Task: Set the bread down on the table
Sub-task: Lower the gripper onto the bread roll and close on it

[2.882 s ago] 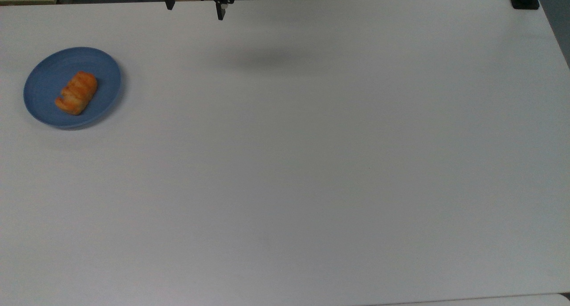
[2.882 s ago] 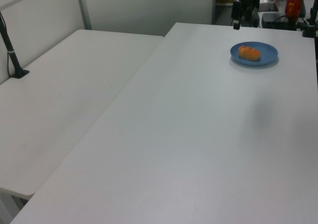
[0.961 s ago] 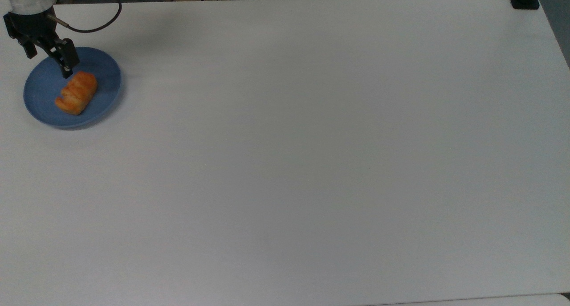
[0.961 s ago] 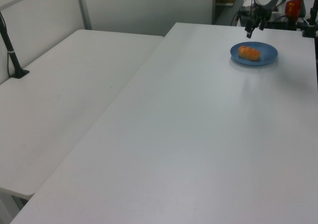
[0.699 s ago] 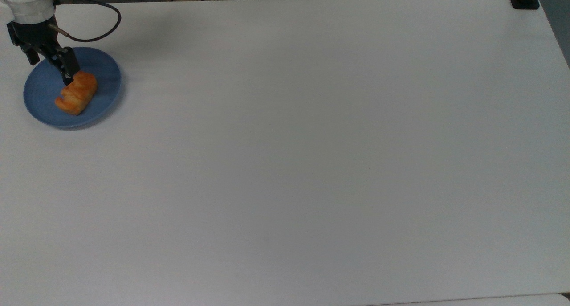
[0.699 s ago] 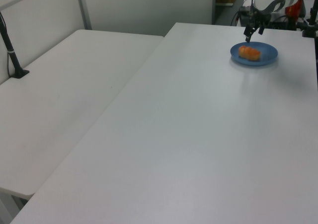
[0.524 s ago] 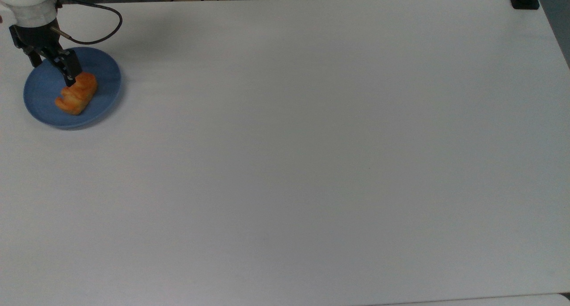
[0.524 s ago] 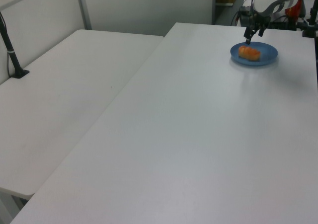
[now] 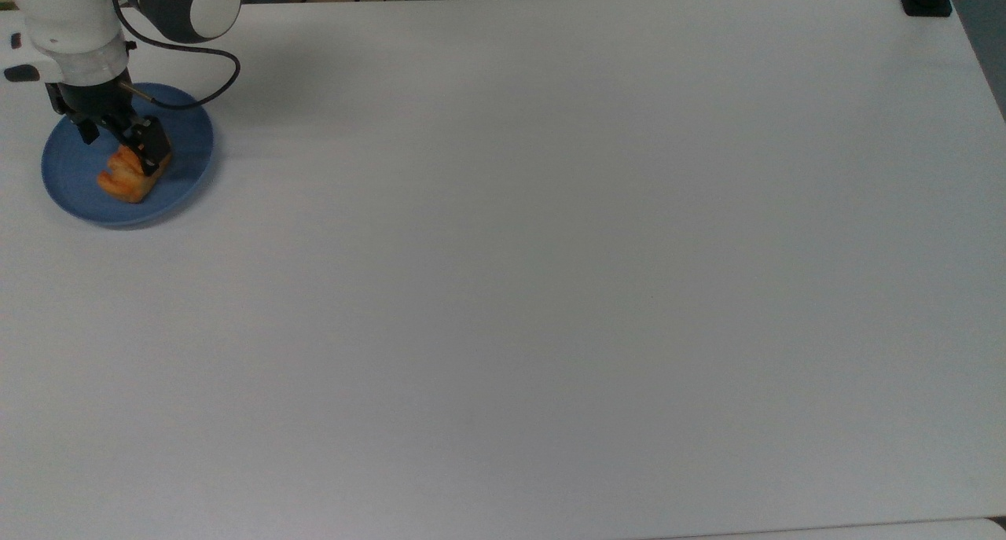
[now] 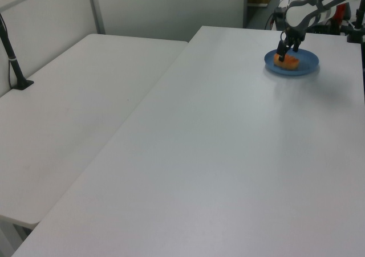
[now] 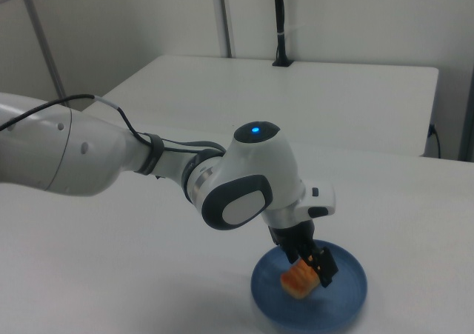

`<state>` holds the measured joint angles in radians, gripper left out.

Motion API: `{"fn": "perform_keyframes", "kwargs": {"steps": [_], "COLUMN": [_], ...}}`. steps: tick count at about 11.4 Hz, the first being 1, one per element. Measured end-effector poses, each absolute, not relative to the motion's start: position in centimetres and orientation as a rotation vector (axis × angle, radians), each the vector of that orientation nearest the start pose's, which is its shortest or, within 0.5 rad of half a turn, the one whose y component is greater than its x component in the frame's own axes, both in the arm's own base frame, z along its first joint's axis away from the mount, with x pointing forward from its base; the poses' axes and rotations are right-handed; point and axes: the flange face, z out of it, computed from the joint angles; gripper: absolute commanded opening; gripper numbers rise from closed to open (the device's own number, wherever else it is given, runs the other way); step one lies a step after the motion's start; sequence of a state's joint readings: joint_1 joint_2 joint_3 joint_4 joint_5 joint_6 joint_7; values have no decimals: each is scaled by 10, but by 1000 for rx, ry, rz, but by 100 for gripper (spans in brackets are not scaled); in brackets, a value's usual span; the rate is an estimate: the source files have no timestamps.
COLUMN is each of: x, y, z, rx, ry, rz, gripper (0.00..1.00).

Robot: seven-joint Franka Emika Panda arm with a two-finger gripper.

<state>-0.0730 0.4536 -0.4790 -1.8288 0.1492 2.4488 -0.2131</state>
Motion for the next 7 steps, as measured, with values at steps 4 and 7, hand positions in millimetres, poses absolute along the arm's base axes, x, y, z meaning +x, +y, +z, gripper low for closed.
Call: {"fn": "perform_keyframes", "kwargs": {"steps": [4, 7], "x": [581, 580], "y": [-318, -317], "z": [324, 320], "rx": [-3238, -3242], "ry": [604, 580], "rz": [-270, -256], "gripper": [78, 49]}}
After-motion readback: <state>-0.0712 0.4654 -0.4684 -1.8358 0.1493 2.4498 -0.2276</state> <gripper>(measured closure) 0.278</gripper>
